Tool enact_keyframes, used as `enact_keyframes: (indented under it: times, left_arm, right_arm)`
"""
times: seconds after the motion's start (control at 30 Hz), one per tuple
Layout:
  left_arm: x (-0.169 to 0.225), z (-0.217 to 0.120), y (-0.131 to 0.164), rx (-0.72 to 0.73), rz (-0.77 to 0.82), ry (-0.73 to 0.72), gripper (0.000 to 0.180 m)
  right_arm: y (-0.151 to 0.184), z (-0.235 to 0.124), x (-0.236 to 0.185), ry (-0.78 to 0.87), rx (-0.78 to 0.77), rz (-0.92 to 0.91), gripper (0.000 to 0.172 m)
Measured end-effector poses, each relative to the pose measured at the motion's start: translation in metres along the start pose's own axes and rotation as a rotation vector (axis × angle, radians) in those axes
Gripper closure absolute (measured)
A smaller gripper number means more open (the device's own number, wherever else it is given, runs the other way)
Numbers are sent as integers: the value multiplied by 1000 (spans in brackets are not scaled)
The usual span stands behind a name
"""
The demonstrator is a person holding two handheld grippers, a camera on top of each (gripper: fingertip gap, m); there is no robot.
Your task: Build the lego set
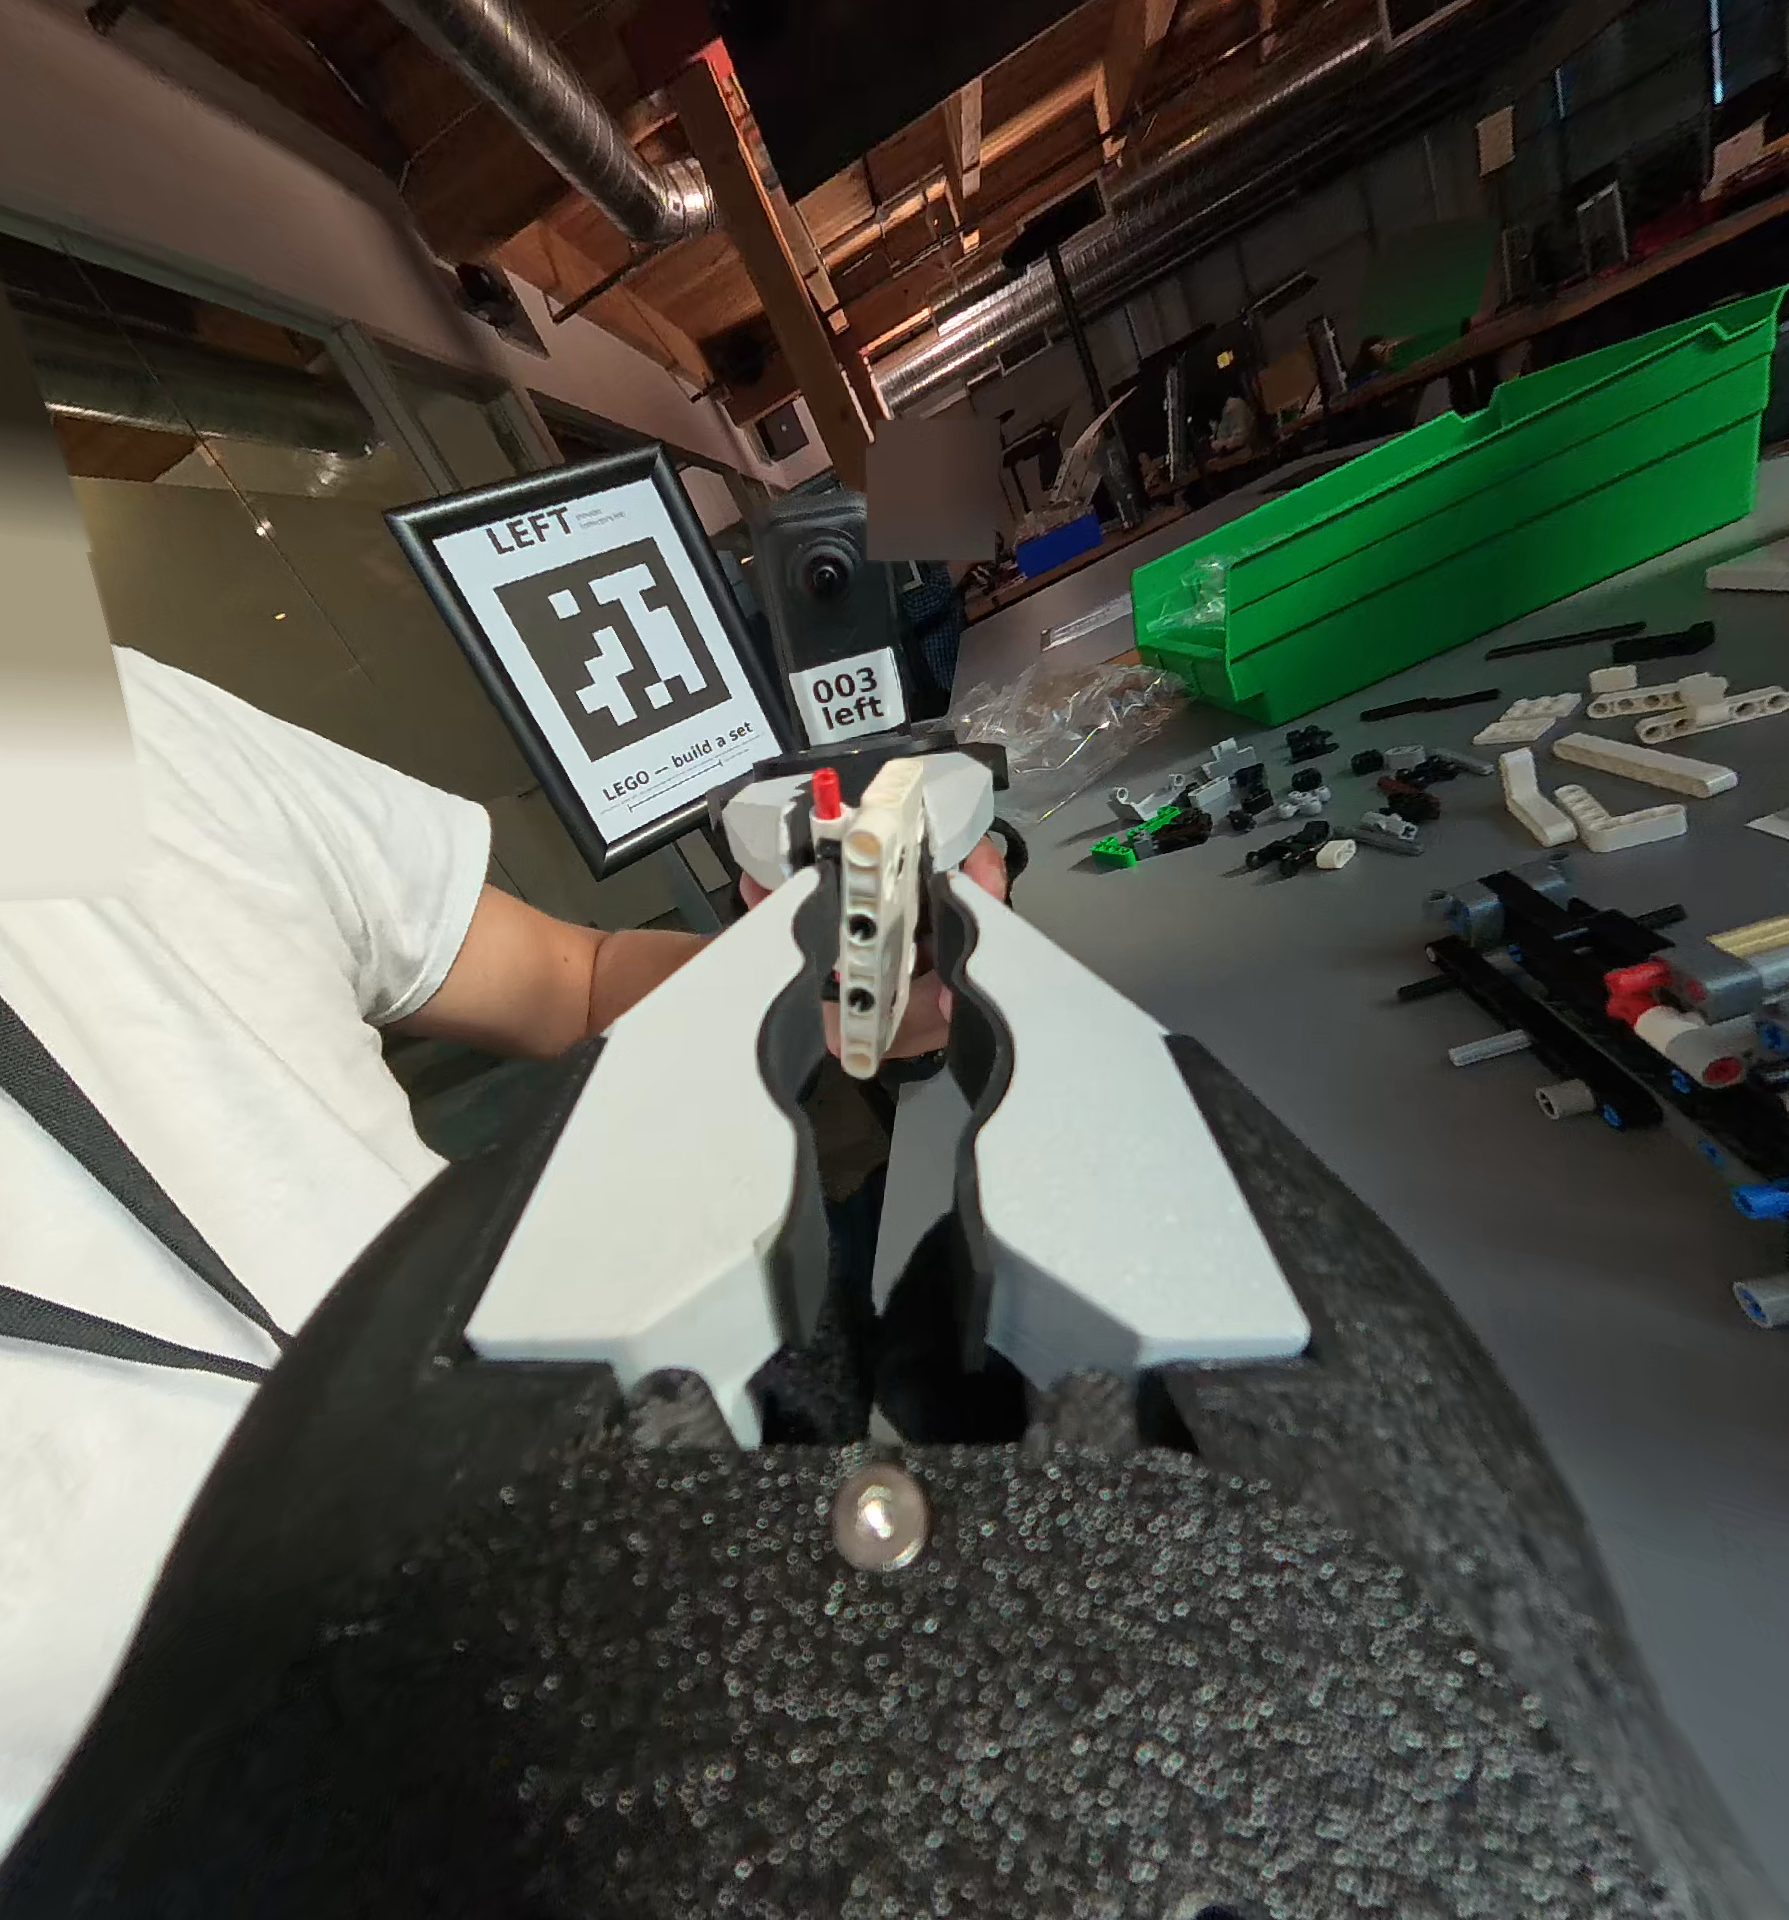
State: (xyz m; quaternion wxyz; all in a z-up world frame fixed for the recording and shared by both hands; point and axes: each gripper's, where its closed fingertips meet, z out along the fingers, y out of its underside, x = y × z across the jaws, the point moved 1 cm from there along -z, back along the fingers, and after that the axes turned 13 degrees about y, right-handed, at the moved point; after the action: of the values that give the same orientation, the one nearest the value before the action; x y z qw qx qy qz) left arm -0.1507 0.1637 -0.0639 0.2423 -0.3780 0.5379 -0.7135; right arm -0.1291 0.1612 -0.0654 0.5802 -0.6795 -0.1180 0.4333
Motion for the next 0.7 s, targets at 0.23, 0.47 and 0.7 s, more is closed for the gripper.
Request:
enact_keyframes:
  times: [0.23, 0.47, 0.7]
  left_arm:
    - [-4, -1, -1, -11, 105, -91, 159]
    - [-6, -7, -6, -152, 409, -339, 156]
    - [-7, -10, 2, -284, 457, -346, 175]
  right_arm:
    - [-2, 0, 0, 142, 17, -214, 165]
    - [-2, 4, 9, 422, 6, -490, 165]
    - [3, 9, 8, 372, -30, -436, 165]
